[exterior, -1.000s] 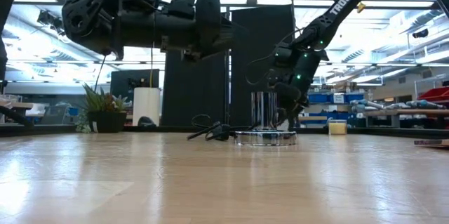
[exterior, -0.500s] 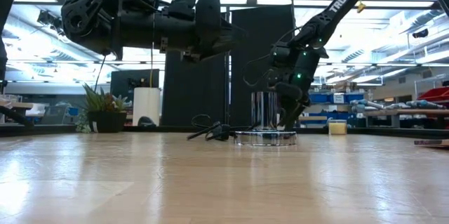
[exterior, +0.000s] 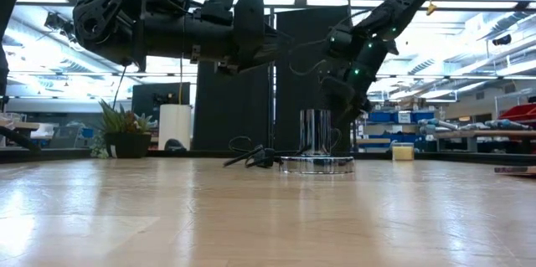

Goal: Screw lightbulb
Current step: Insert the white lightbulb into the silver lamp

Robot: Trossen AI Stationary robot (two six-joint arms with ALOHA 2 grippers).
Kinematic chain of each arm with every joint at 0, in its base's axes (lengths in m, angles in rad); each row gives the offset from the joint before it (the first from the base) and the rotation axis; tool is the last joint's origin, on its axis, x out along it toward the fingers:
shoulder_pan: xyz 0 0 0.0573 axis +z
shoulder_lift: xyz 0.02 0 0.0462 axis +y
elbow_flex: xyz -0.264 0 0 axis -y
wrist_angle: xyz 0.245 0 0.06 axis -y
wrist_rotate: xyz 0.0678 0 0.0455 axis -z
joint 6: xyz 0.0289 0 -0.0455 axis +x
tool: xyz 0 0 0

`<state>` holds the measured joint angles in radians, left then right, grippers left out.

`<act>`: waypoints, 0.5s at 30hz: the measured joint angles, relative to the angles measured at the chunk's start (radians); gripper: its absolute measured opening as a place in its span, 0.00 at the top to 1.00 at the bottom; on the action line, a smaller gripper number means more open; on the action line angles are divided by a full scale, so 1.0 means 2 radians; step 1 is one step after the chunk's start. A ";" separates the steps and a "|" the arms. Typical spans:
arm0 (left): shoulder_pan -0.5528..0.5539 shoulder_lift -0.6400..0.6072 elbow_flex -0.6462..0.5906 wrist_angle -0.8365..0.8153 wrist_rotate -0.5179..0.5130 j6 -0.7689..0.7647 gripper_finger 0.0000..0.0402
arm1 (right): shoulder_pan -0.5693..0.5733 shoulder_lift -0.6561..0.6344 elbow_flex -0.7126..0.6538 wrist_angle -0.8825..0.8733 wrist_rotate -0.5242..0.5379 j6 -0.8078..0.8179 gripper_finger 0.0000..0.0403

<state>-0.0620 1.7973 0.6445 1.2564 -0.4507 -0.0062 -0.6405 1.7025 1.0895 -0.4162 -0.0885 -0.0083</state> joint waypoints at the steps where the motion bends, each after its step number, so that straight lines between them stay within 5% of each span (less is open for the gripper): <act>1: 0.000 0.000 0.000 0.000 -0.010 0.000 0.44 | 0.011 -0.007 -0.014 0.020 0.014 0.013 0.26; 10: -0.004 0.000 0.000 0.004 -0.044 0.028 0.44 | 0.110 -0.027 -0.100 0.187 0.243 0.078 0.26; 15: -0.009 0.000 0.000 -0.004 -0.045 0.020 0.44 | 0.116 -0.027 -0.101 0.208 0.283 0.118 0.26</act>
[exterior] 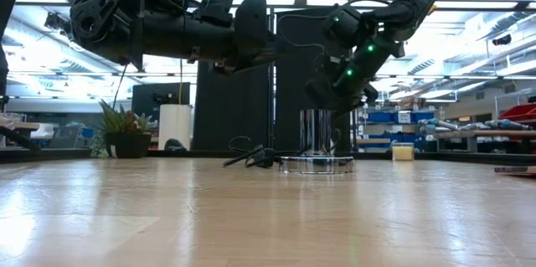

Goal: Screw lightbulb
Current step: Insert the white lightbulb into the silver lamp

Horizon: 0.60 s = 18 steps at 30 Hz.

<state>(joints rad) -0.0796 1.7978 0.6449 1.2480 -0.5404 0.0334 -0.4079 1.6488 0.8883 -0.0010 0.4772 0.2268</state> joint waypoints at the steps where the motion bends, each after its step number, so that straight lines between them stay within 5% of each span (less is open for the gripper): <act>1: -0.001 0.000 0.000 -0.001 0.000 0.000 0.44 | -0.003 0.000 0.000 0.005 -0.003 0.002 0.26; 9: -0.003 0.000 0.000 -0.001 -0.001 -0.006 0.44 | -0.033 0.000 -0.006 0.061 -0.026 0.005 0.16; 18: -0.004 0.000 0.000 -0.002 0.008 -0.008 0.44 | -0.071 0.001 -0.121 0.222 -0.040 0.019 0.05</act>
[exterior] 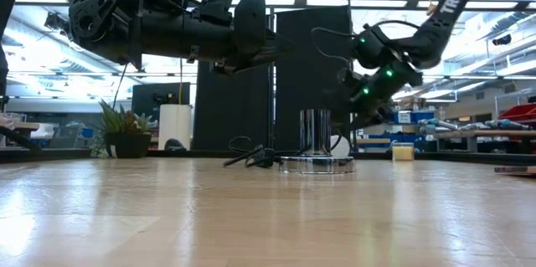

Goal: Screw lightbulb
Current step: Insert the white lightbulb into the silver lamp

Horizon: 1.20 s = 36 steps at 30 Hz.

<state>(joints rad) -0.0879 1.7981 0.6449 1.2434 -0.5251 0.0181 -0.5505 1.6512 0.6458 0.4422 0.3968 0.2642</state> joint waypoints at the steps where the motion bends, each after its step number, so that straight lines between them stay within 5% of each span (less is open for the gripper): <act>1: 0.000 0.000 0.000 0.000 0.000 0.000 0.44 | -0.001 0.000 -0.007 0.016 -0.005 -0.002 0.05; 8: 0.000 0.000 0.000 0.000 0.002 0.000 0.44 | 0.000 0.003 -0.011 0.042 -0.016 -0.039 0.05; 18: 0.000 0.000 0.000 -0.012 0.003 0.001 0.44 | -0.010 0.101 0.031 0.039 -0.019 -0.018 0.06; 30: 0.001 0.000 0.000 -0.029 0.002 0.003 0.44 | -0.008 0.106 0.037 0.044 -0.012 -0.032 0.08; 36: 0.001 0.000 0.000 -0.029 0.002 0.004 0.44 | -0.014 0.106 0.042 0.031 -0.027 -0.046 0.18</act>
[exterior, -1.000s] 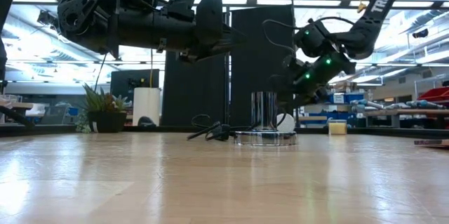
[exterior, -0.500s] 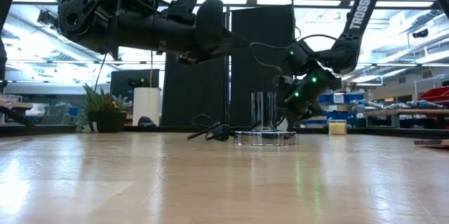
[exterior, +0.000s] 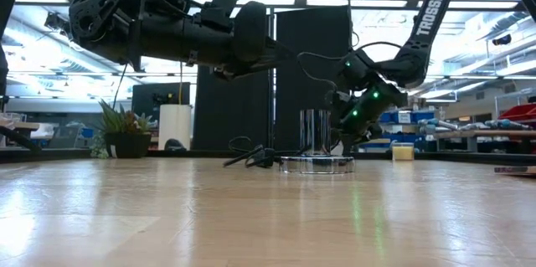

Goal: Screw lightbulb
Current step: Insert the white lightbulb into the silver lamp

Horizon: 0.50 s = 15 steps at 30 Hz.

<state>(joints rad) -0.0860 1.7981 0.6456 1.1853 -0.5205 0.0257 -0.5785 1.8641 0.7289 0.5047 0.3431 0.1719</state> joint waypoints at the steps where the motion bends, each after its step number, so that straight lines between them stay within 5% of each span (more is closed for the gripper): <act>1: 0.000 0.000 0.000 0.000 0.000 0.000 0.44 | -0.001 0.000 0.005 -0.008 -0.004 -0.003 0.22; 7: 0.000 0.000 0.000 -0.002 0.000 0.000 0.44 | -0.010 0.000 0.034 -0.057 -0.035 -0.006 0.35; 15: 0.000 0.000 0.000 -0.002 0.000 0.003 0.44 | -0.012 -0.009 0.038 -0.084 -0.048 0.003 0.30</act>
<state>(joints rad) -0.0860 1.7981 0.6456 1.1820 -0.5207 0.0324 -0.6028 1.8460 0.8040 0.3375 0.2464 0.1773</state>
